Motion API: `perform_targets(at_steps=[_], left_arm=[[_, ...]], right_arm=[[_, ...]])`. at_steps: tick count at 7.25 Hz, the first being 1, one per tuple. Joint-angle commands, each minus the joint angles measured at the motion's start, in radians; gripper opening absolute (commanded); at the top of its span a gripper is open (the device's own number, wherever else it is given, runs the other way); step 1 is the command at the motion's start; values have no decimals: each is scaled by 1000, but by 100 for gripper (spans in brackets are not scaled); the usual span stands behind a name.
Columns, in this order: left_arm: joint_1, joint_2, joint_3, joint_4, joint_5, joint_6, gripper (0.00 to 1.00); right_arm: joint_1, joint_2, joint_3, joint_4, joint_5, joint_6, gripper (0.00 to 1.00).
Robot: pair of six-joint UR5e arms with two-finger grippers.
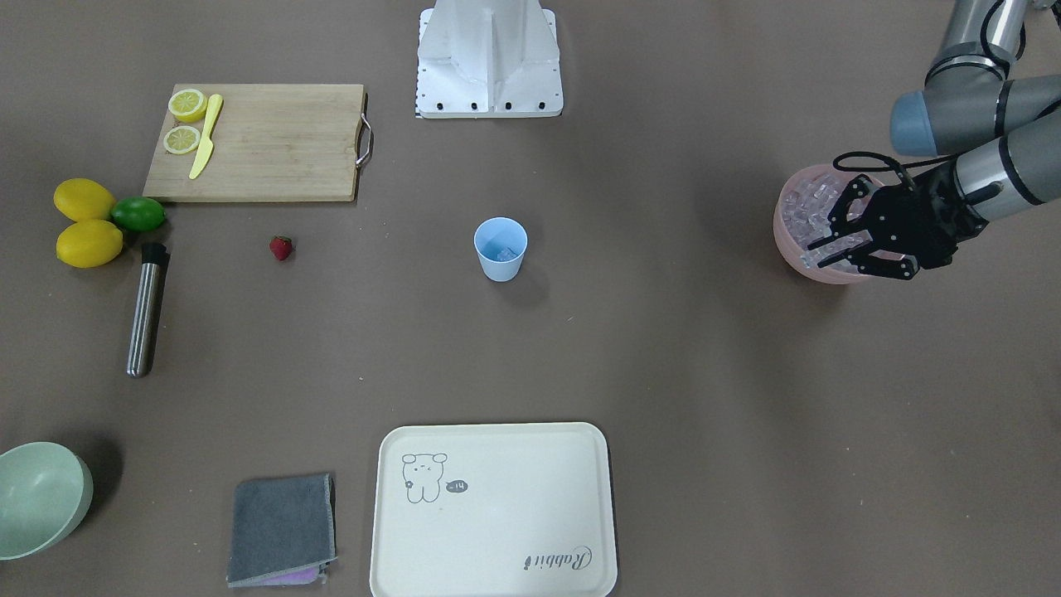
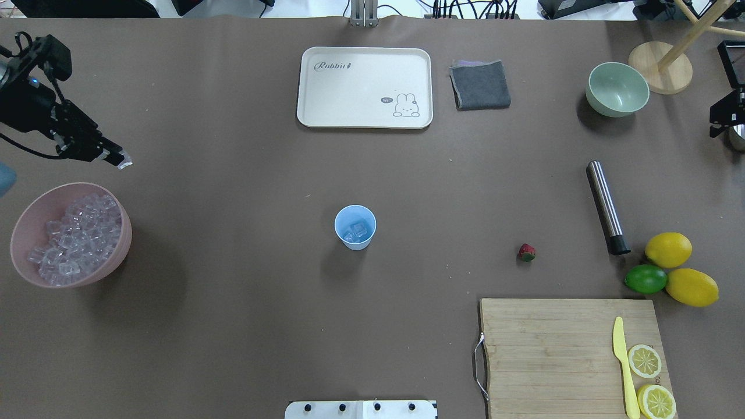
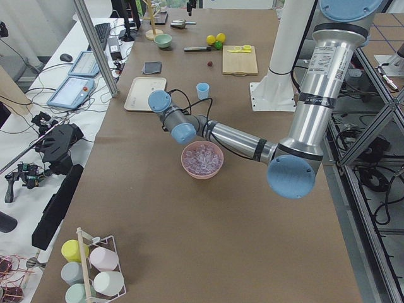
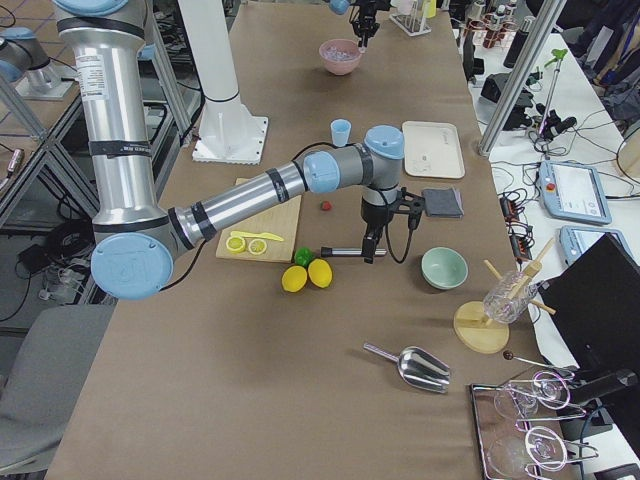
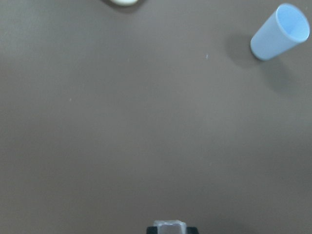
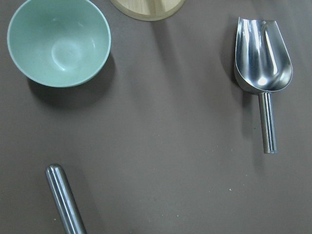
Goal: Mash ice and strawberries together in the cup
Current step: 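Carry the ice cube with the left gripper over the light-blue cup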
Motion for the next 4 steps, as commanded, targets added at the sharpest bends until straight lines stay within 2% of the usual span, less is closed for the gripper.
perform_targets(at_steps=[1,4], left_arm=[[47,-85,-5,-4,-11,-151,0],[136,-169,-8,-26,6,-310,0]], right_arm=[[-4,7,-2,2,-1,0,100],[-8,8,3,3,-3,0,100]])
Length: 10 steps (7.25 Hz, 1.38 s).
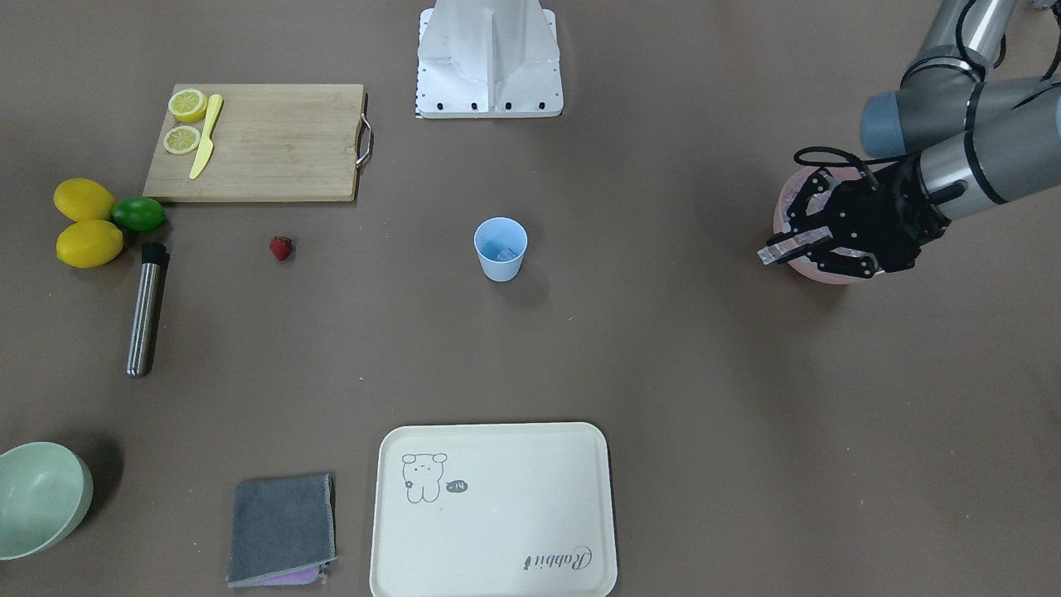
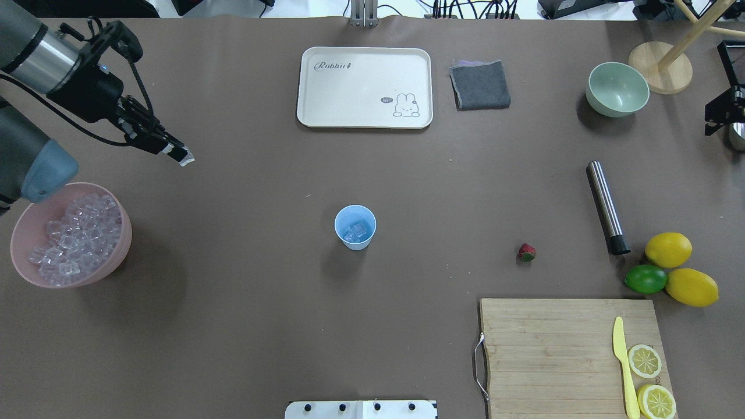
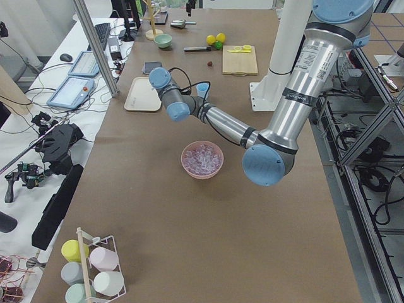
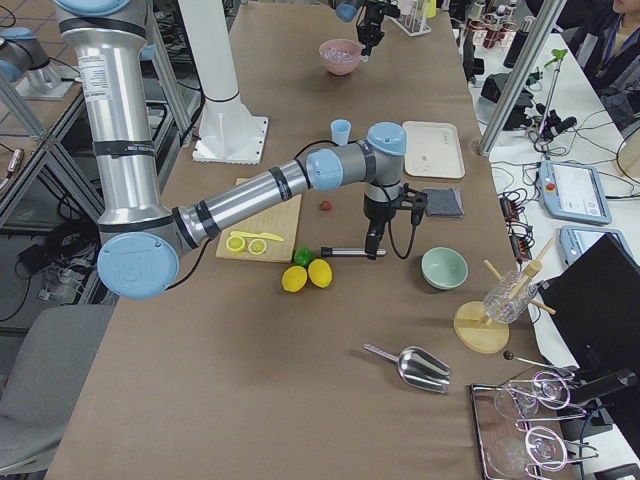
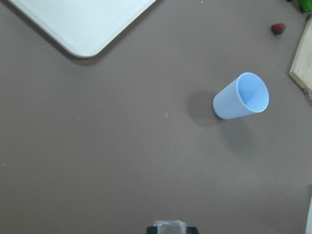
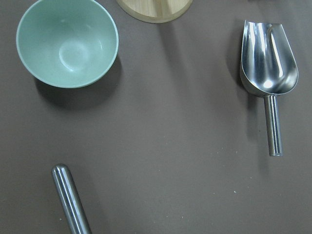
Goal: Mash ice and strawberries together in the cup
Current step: 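Carry the ice cube with the left gripper over the light-blue cup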
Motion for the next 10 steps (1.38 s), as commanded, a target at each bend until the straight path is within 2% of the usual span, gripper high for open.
perform_targets(at_steps=[1,2,4,5,6,8,10], left_arm=[[79,-58,-4,-42,45,-132,0],[138,-90,-16,-74,115,-236,0],[280,-91,-27,-193,278,-393,0],[366,-98,-27,-247,394,-458,0],[412,-110,-27,-260,456,-481,0],[459,-123,-24,-263,527,-506,0],[465,-158,1,-255,539,-506,0]], right_arm=[[-2,0,0,0,-4,0,100],[-2,0,4,0,-4,0,100],[-3,0,3,0,-4,-2,100],[-3,0,3,0,-4,-2,100],[-3,0,3,2,-4,-2,100],[-13,0,4,2,-4,-2,100],[-14,0,6,2,-4,0,100]])
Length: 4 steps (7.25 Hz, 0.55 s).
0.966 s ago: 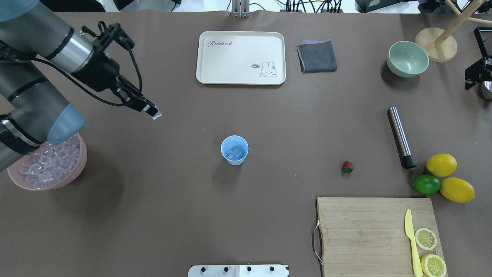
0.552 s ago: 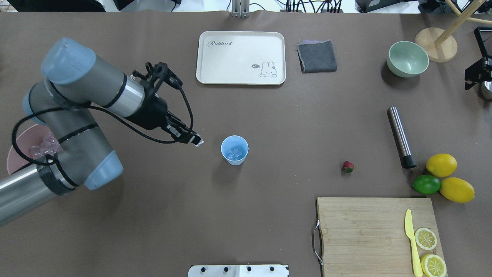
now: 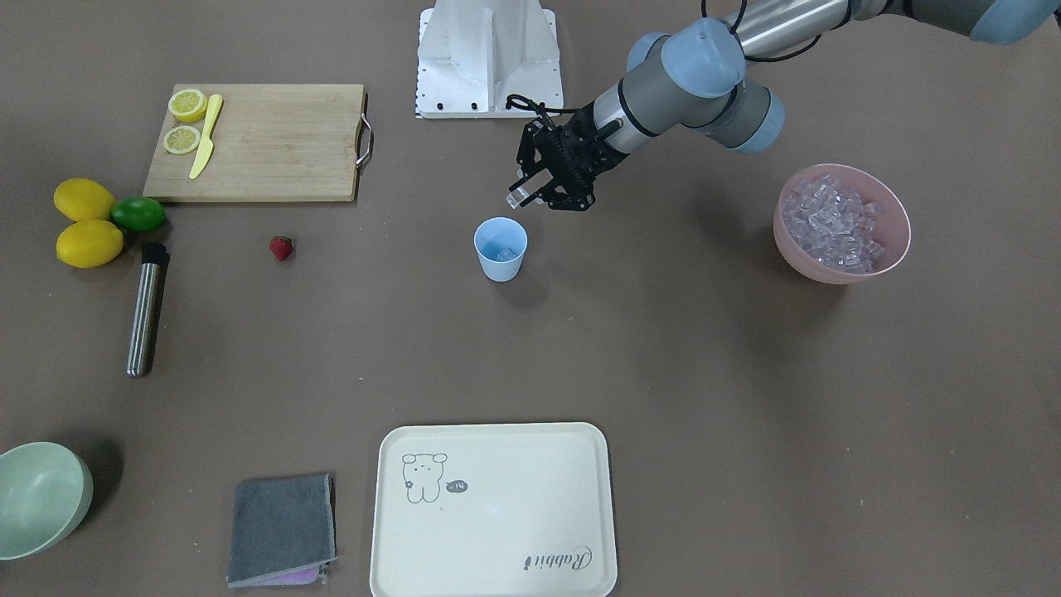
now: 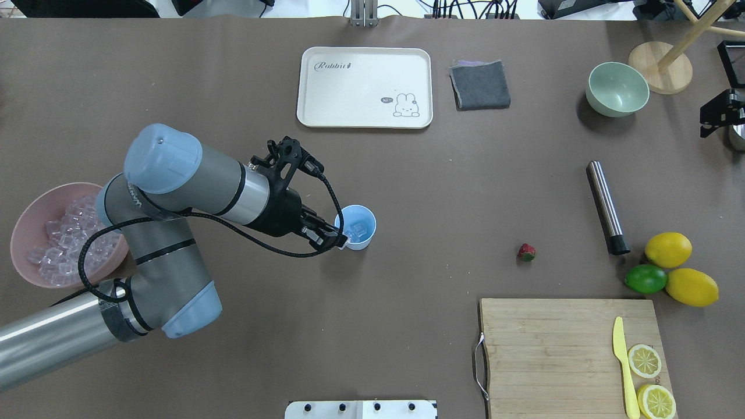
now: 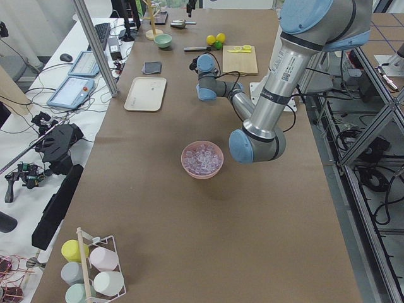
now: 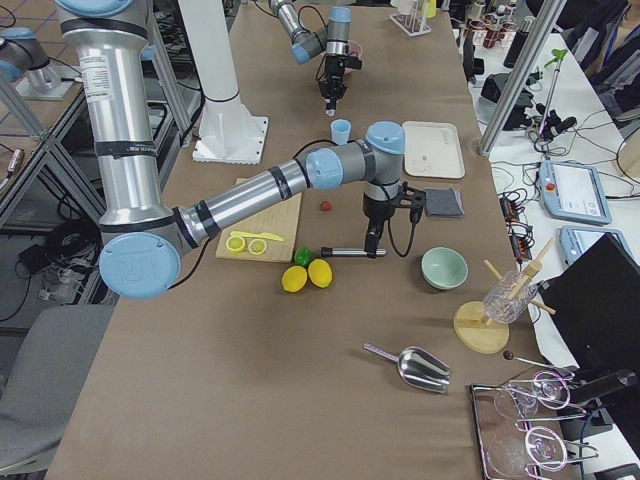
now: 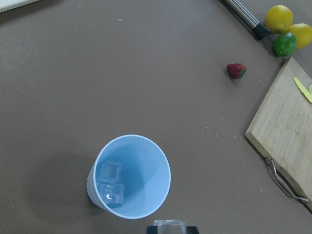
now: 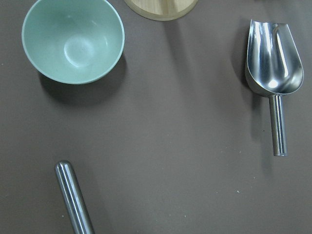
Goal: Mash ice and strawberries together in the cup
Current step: 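Lower the ice cube into the blue cup and open the left gripper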
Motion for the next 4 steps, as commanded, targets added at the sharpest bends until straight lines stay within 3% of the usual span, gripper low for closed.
perform_targets(at_steps=[1,4], left_arm=[[6,-27,32,-1,13,5,0],[4,-85,104,2,74,11,0]], right_arm=[[-3,-2,1,0,1,1,100],[-4,-3,7,-1,1,1,100]])
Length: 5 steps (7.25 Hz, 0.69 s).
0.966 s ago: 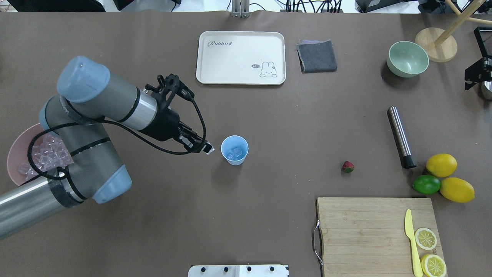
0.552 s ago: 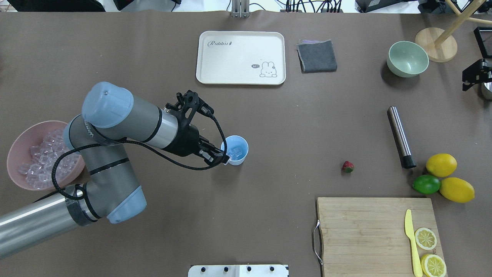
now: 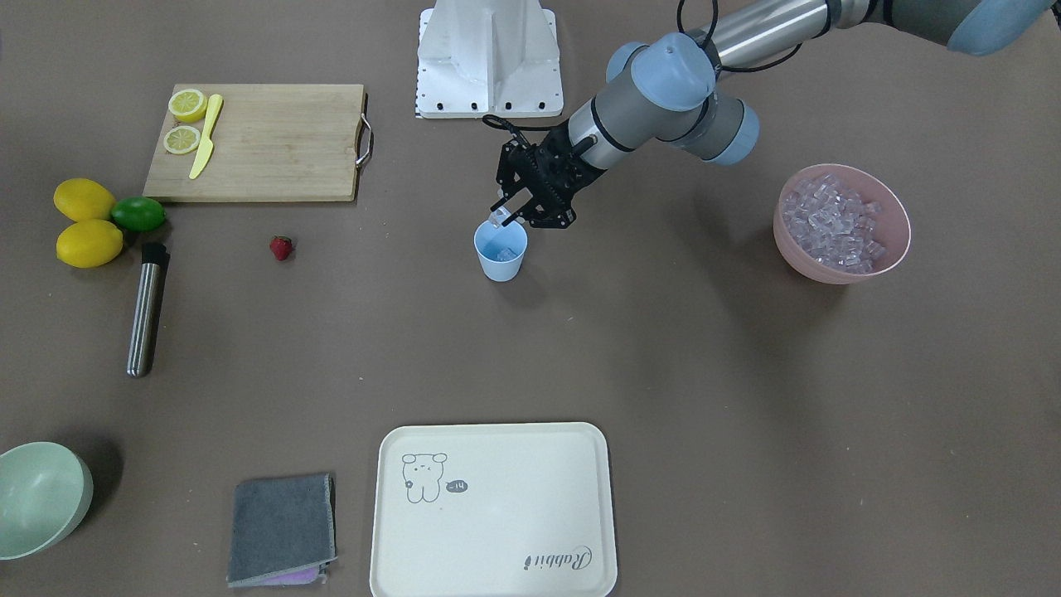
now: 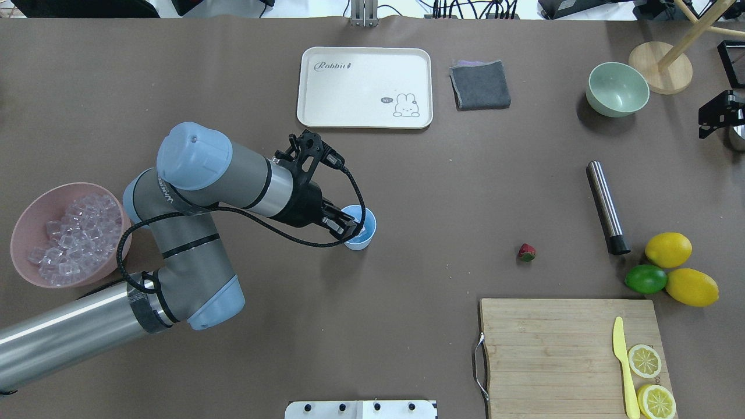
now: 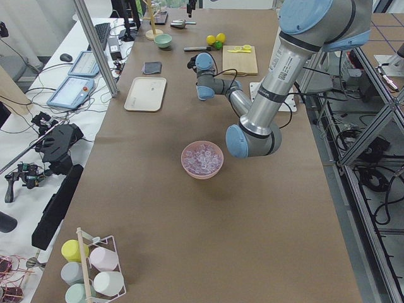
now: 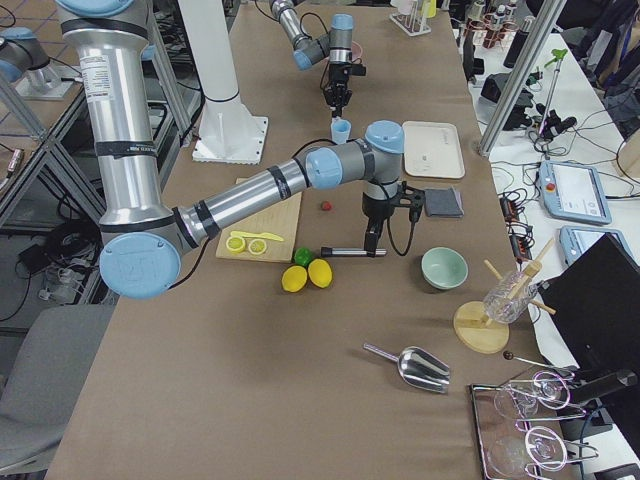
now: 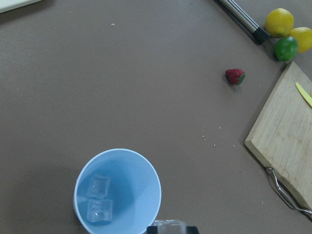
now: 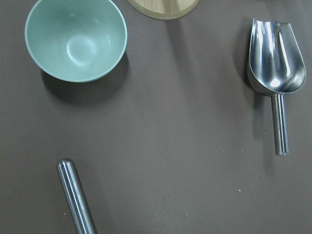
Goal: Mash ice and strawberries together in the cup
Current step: 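Lower the ice cube into the blue cup and open the left gripper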
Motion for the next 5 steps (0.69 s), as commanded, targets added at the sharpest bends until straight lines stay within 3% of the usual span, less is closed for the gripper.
perform_targets(at_steps=[1,3,4,5], left_arm=[[-9,-35,54,-1,13,4,0],[-11,-34,59,-1,13,10,1],[-11,-35,56,-4,11,9,96],[-11,-32,52,-6,11,9,97]], right_arm=[[0,0,2,0,0,0,100],[0,0,3,0,0,0,100],[0,0,3,0,0,0,100],[0,0,5,0,0,0,100]])
